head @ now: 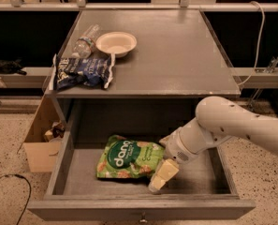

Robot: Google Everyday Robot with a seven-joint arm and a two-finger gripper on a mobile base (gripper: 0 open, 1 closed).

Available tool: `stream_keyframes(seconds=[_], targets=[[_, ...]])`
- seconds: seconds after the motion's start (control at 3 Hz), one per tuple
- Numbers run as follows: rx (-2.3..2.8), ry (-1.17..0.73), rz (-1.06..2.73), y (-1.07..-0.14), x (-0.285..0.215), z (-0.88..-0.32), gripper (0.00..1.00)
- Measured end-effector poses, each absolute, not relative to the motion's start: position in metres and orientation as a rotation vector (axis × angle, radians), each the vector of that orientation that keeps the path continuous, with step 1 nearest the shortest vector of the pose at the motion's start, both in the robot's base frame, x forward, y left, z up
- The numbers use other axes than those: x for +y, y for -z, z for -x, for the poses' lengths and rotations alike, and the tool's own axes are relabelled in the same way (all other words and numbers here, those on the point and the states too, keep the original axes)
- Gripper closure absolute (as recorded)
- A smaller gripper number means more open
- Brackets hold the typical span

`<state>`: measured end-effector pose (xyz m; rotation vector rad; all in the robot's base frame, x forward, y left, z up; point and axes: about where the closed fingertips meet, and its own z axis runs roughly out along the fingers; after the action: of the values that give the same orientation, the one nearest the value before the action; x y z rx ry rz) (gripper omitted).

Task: Pick green rice chip bag from top drawer and place on counter

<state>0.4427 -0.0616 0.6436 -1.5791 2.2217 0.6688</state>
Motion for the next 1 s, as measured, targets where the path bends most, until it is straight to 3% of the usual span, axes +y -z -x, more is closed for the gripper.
stream_keyframes(seconds=[1.0], targets=[[2.222,-0.669,1.579,-0.6436,-0.0615,-0.4427,0.65]])
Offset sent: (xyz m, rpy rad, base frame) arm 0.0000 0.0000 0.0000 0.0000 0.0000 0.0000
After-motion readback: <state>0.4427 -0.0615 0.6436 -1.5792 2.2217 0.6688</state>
